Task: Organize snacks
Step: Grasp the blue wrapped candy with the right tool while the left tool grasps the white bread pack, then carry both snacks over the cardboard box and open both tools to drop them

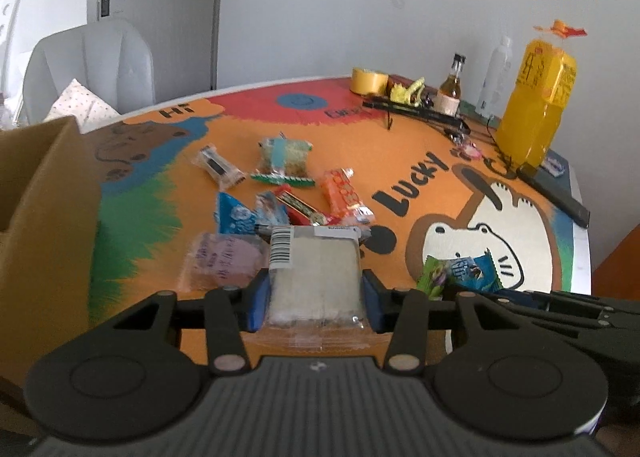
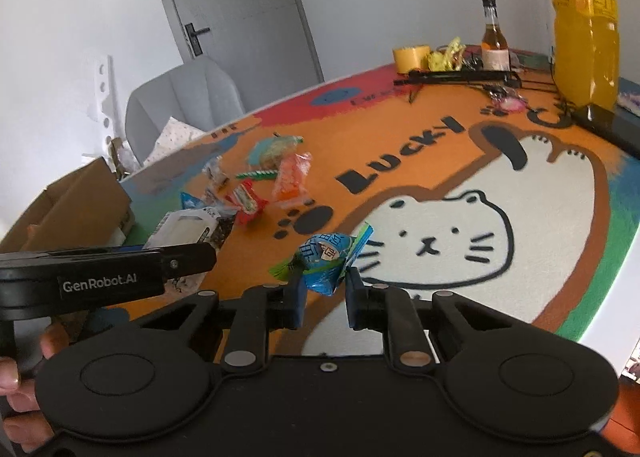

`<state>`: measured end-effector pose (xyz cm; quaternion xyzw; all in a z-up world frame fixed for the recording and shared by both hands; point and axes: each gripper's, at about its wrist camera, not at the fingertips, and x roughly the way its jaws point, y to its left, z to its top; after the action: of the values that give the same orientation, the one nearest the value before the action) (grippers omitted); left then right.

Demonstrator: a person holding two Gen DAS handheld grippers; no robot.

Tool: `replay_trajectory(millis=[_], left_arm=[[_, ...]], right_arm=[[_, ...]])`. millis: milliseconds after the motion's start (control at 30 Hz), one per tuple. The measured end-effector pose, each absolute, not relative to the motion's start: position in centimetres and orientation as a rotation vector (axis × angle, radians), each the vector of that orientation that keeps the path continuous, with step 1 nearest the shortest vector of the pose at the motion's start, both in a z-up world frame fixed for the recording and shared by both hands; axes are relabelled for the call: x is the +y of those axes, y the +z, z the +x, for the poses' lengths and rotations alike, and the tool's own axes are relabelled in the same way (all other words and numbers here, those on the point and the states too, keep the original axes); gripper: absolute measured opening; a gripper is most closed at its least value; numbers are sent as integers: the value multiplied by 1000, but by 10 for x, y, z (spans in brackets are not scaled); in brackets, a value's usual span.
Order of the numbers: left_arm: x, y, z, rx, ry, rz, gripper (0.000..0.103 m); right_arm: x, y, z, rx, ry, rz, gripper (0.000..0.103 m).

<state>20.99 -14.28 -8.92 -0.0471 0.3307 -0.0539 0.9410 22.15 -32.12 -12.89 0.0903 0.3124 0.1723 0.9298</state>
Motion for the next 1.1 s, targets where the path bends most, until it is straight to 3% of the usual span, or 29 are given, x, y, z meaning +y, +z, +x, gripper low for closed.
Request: replay_trajectory(millis=[1000, 1067, 1100], left_arm=[[-48, -16, 147, 500, 7, -167, 46], [-39, -13, 145, 493, 24, -171, 44], [-34, -12, 143, 490, 33, -175, 36]], right_arm=[[-239, -61, 201, 504, 475, 132, 18], [-231, -59, 200, 500, 488, 124, 18], [-226, -58, 201, 499, 495, 120, 18]])
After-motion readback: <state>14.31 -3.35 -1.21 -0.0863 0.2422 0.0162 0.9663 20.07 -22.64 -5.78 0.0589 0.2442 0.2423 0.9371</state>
